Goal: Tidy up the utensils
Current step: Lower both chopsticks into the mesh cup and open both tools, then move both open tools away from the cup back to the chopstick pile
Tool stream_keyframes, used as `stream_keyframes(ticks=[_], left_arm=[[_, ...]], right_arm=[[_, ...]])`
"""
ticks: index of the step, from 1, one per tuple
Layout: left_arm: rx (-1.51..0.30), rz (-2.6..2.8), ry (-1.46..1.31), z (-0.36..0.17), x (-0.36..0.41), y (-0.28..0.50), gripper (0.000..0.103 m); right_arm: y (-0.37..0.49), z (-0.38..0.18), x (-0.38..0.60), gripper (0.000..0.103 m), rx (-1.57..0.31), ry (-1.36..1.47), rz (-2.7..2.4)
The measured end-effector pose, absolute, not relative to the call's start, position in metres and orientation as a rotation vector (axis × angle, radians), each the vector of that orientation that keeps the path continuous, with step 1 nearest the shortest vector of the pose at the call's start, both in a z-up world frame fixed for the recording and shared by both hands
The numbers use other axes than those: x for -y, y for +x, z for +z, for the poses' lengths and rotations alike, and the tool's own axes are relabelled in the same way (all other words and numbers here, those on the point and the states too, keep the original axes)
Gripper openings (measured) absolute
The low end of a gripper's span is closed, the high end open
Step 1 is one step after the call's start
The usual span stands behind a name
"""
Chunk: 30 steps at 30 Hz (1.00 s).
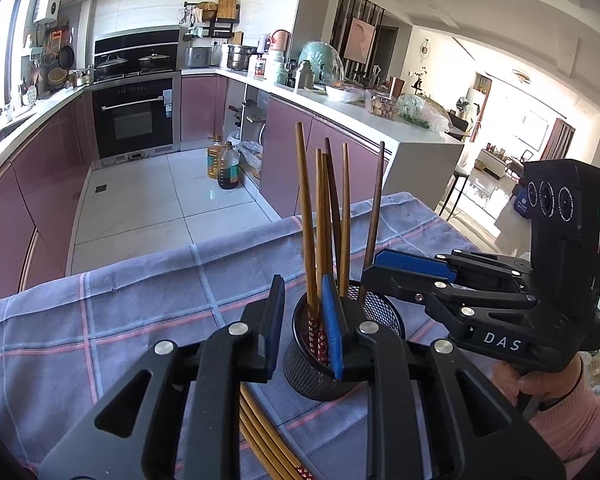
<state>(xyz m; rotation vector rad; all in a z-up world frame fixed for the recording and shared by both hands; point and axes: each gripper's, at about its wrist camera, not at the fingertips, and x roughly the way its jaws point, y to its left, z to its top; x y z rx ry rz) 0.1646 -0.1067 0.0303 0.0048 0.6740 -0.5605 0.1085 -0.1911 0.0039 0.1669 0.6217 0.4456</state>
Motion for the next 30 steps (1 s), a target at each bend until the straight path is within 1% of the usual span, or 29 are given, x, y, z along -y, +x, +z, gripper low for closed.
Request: stream_keyframes(ticks=[2,4,7,11,14,15,19,22,30], left_arm=[[-0.659,-0.554,-0.002,0.029,0.100,0.158,0.021],[-0.639,-0.537,-0.006,0.027,0.092,0.149,0.027],[-0.618,-0.514,-0.005,0.022,0.078,0.134,0.032],[-0.632,-0.466,0.007,0.004,0.061,0.115,0.037],[-0.671,-0.424,0.023,-0.015,0.052,0.103,0.041],[-0.684,-0.412,0.027,-0.021,0.050,0.101,0.042],[-0.740,-0.359,0.045,-0.049,0.044,0.090,0.046],[-0.771,-0.338,0.043,-0.064,0.039,0.084,0.046],[-0.811,-0.325,0.026,-0.081,0.036,0.077,0.048]], right_arm=[[0.101,0.005,0.191,0.025,-0.614,0.163,0.460],[0.092,0.005,0.188,0.027,-0.607,0.152,0.479],[0.077,0.003,0.183,0.029,-0.604,0.140,0.524],[0.063,-0.010,0.170,0.037,-0.636,0.118,0.574],[0.056,-0.025,0.160,0.040,-0.660,0.114,0.597],[0.055,-0.029,0.157,0.044,-0.672,0.120,0.611],[0.055,-0.051,0.145,0.044,-0.741,0.113,0.599],[0.056,-0.063,0.140,0.044,-0.776,0.116,0.599],[0.057,-0.080,0.125,0.044,-0.836,0.108,0.602]])
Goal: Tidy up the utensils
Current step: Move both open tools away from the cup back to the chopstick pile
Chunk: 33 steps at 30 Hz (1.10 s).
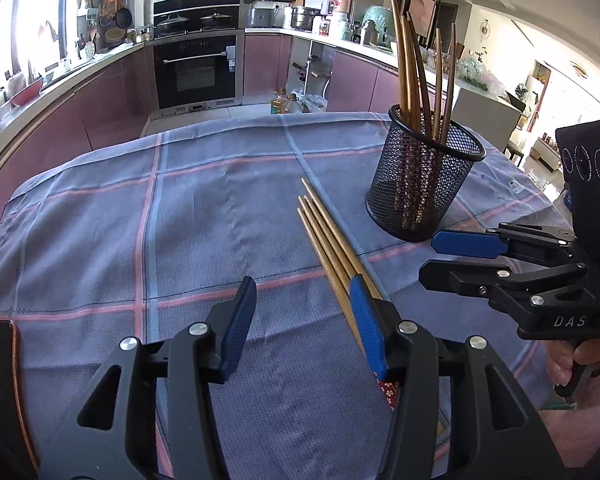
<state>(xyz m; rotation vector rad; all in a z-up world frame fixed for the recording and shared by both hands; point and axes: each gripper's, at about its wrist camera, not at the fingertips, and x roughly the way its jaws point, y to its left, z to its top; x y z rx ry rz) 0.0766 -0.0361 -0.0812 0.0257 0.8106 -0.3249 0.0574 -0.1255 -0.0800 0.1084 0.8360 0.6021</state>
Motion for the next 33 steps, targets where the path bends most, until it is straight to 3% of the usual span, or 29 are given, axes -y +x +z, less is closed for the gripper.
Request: stream_keyframes(ticks=[25,30,33], left_arm=[[-0.870,-0.336,0.035,-0.107,0.042,0.079,0.048],[-0.877,-0.344,0.042,-0.110,0.045,0.079,0.050],[-0.880,-0.350,0.047,-0.110,0.048,0.080,0.050]], right_arm=[[0.061,-0.102,0.091,0.042,-0.889,-0.028,0.525],[0.061,-0.102,0.095,0.028,-0.899,-0.044,0.502],[0.062,-0.102,0.102,0.026,-0.911,-0.019,0.505]])
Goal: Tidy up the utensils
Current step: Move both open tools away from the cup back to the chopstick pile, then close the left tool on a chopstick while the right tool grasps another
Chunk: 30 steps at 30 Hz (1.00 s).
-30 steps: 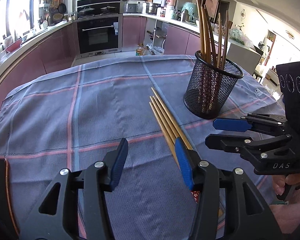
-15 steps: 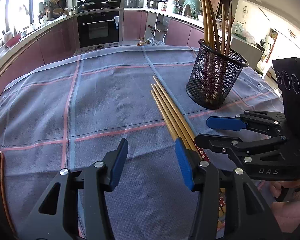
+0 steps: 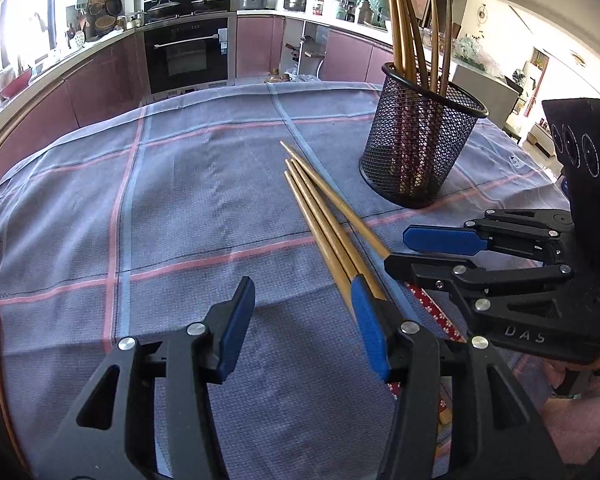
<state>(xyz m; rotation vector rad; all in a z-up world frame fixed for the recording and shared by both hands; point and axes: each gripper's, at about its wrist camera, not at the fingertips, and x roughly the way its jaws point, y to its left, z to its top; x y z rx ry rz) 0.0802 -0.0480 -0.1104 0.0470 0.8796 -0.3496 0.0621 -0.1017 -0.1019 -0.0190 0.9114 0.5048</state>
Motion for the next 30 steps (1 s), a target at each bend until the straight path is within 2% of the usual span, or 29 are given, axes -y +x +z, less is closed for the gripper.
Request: stream_keyframes(ticks=[14,20,22,26,30], left_arm=[[-0.895,-0.344,0.077,-0.115,0.056,0.086,0.051],[-0.901,-0.350,0.079,-0.116,0.058,0.089,0.038],[-0.902,-0.350,0.076,-0.117,0.058,0.089,0.030],[-0.908,-0.345,0.062,-0.118,0.056,0.092,0.026],[-0.911,-0.333,0.045,-0.119,0.052,0.094,0.018]], right_arm=[[0.064,-0.102,0.103,0.025,-0.915,-0.009,0.507],[0.067,-0.101,0.099,0.025,-0.912,-0.014,0.503],[0.069,-0.101,0.098,0.025,-0.910,-0.016,0.500],[0.075,-0.101,0.092,0.024,-0.907,-0.021,0.494],[0.077,-0.102,0.091,0.018,-0.906,-0.014,0.481]])
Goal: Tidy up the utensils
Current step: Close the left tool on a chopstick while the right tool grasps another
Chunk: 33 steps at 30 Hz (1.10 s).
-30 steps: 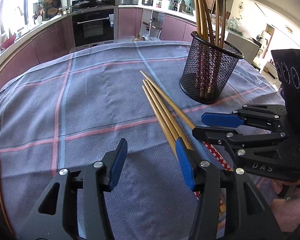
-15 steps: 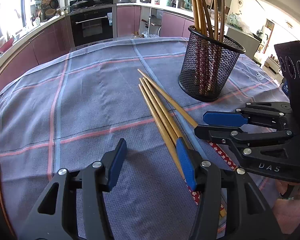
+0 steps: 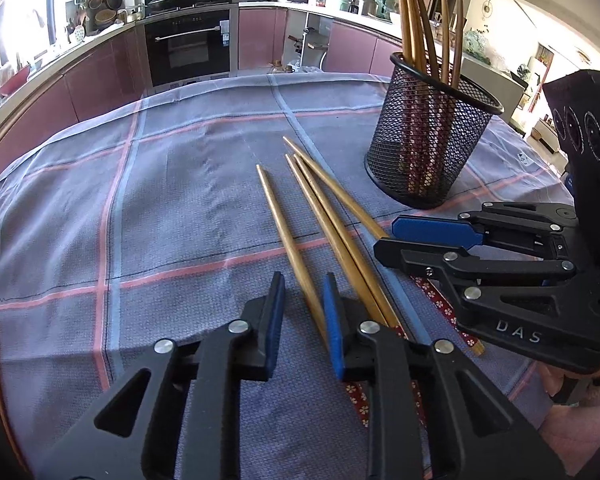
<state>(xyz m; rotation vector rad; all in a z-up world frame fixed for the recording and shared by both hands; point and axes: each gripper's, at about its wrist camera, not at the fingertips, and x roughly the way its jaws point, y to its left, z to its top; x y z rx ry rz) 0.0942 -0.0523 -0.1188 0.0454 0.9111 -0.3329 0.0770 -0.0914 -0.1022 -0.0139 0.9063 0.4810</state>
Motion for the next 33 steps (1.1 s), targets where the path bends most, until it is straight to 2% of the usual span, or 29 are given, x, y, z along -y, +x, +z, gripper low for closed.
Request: stream_keyframes(ticks=[6,8,9,14,17,19,23,33], left_arm=[[-0.919,-0.334,0.025,-0.118,0.049,0.095,0.013],[-0.922,-0.334,0.018,-0.118,0.048,0.095,0.014],[-0.924,-0.336,0.016,-0.118,0.048,0.096,0.017],[-0.920,-0.322,0.032,-0.118,0.049,0.104,0.018],[-0.920,-0.318,0.042,-0.119,0.051,0.111,0.018],[-0.919,-0.316,0.045,-0.120,0.052,0.113,0.018],[-0.916,-0.306,0.041,-0.120,0.055,0.116,0.012],[-0.898,-0.299,-0.014,-0.113,0.048,0.112,0.008]], right_arm=[[0.074,-0.103,0.098,0.007,-0.924,0.015,0.477],[0.073,-0.103,0.098,0.007,-0.928,0.007,0.478],[0.073,-0.102,0.097,0.007,-0.928,0.000,0.473],[0.080,-0.102,0.089,0.016,-0.915,-0.030,0.462],[0.086,-0.102,0.085,0.016,-0.907,-0.040,0.453],[0.089,-0.103,0.083,0.016,-0.902,-0.046,0.449],[0.092,-0.102,0.084,0.007,-0.909,-0.044,0.444],[0.084,-0.091,0.102,0.005,-0.875,0.042,0.468]])
